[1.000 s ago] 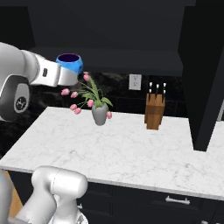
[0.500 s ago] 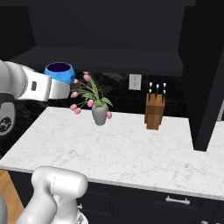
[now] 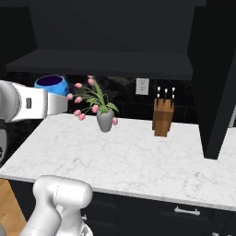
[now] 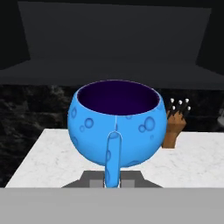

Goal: Gather all objects into one cabinet and sort the glasses and bowls to opposite sides.

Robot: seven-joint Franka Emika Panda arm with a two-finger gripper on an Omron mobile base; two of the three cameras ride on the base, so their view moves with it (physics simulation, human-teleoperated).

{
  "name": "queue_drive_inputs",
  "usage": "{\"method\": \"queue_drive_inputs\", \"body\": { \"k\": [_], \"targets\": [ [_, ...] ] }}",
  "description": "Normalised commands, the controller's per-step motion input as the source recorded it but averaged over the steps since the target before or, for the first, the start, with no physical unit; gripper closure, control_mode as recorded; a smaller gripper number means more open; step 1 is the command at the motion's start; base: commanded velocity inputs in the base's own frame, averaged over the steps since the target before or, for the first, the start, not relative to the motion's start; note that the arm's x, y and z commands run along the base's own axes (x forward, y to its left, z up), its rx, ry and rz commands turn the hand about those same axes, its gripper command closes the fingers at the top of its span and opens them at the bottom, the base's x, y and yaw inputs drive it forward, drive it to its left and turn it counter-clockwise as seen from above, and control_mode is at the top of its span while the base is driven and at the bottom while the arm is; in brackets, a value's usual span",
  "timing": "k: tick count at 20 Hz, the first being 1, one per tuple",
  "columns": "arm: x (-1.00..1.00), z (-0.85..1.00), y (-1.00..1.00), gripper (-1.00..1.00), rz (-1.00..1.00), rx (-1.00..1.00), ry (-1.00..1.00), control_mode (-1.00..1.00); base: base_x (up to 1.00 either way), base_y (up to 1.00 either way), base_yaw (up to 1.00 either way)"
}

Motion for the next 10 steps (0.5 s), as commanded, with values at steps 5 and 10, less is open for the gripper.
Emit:
{"method": "queue_drive_inputs", "body": {
  "k": [5,10],
  "targets": [
    [-0.19,-0.09,0.20,1.00,0.04,-0.12,0.00,-1.00,0.00,0.00,0.00],
    [-0.08,0.00,0.04,1.00,0.04,-0.03,0.00,-1.00,0.00,0.00,0.00]
  ]
}}
